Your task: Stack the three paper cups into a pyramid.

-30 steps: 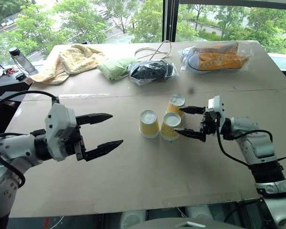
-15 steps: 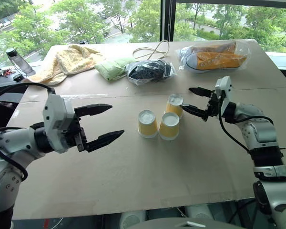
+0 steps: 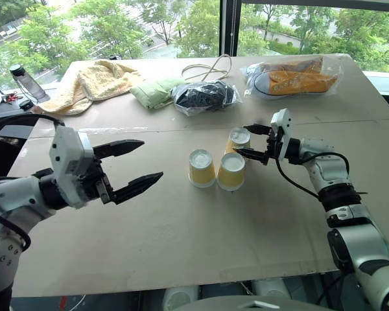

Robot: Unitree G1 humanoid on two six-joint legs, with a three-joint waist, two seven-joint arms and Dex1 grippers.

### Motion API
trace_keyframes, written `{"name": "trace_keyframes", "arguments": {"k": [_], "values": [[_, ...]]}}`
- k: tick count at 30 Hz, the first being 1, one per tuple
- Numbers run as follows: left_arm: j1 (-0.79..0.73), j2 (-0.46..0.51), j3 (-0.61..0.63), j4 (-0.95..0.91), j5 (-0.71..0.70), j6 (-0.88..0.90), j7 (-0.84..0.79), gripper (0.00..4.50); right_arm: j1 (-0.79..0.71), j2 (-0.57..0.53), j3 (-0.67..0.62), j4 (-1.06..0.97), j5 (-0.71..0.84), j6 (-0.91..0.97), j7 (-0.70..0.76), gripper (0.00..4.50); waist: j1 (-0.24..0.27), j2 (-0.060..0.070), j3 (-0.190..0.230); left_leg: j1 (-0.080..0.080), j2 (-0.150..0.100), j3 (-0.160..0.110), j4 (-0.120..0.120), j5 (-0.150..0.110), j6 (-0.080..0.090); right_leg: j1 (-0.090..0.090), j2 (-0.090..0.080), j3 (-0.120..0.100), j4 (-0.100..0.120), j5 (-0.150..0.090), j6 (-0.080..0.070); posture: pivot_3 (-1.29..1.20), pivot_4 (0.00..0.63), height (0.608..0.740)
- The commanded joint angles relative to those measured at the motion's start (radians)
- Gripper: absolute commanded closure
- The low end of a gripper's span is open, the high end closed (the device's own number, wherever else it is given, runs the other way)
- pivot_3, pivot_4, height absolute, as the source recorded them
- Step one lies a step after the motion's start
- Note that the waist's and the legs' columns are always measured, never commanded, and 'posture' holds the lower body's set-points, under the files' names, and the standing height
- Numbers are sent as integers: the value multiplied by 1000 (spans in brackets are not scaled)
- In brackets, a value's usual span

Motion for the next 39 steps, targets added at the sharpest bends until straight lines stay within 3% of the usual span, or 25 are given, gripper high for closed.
{"name": "trace_keyframes", "arguments": {"k": [1,8,11,13,15,23,30,36,39], "values": [[-10,-3,29,-28,-27,-7,16,0,-37,12,-6,5,-2,-30,17,26,0,0,0,0,0,0,0,0,0,0,0,0,0,0,0,0,150,740],[-9,-5,14,-26,-28,-13,22,0,-47,29,-17,17,3,-31,27,26,-3,0,0,0,0,0,-1,0,-1,0,-2,0,0,0,0,0,150,740],[-16,-3,6,-24,-27,-12,26,0,-52,37,-22,17,6,-28,22,803,-3,0,0,0,0,0,-1,1,-1,0,-2,0,0,0,0,0,150,740],[-22,-2,2,-23,-28,-11,28,0,-51,38,-22,15,6,-30,22,1872,-3,0,0,0,0,0,-2,1,-1,0,-3,0,0,0,0,0,150,740],[-23,-1,1,-21,-28,-12,28,0,-52,35,-20,15,-1,-42,21,2242,-3,0,0,0,0,0,-2,1,-1,0,-3,0,0,0,0,0,150,740],[-18,9,4,-15,-22,-15,12,0,-113,20,-54,-35,34,-12,9,2242,-4,1,0,-1,0,0,-2,1,-2,-2,-4,0,0,0,0,0,150,740],[1,11,-5,-11,-3,-23,-20,0,-144,-7,-34,-348,190,369,30,2242,-3,0,0,-5,0,0,-4,1,-2,-8,-4,0,1,0,0,0,150,740],[3,3,-13,-14,4,-29,-25,0,-140,-37,-3,-522,244,570,-6,2242,-1,0,0,-13,0,-1,-4,2,-3,-16,-4,-1,2,0,0,0,150,740],[10,2,-9,-20,3,-32,-33,0,-131,-56,18,-562,238,585,4,2242,0,0,0,-13,0,-1,-4,2,-3,-16,-4,-1,2,0,0,0,150,740]]}}
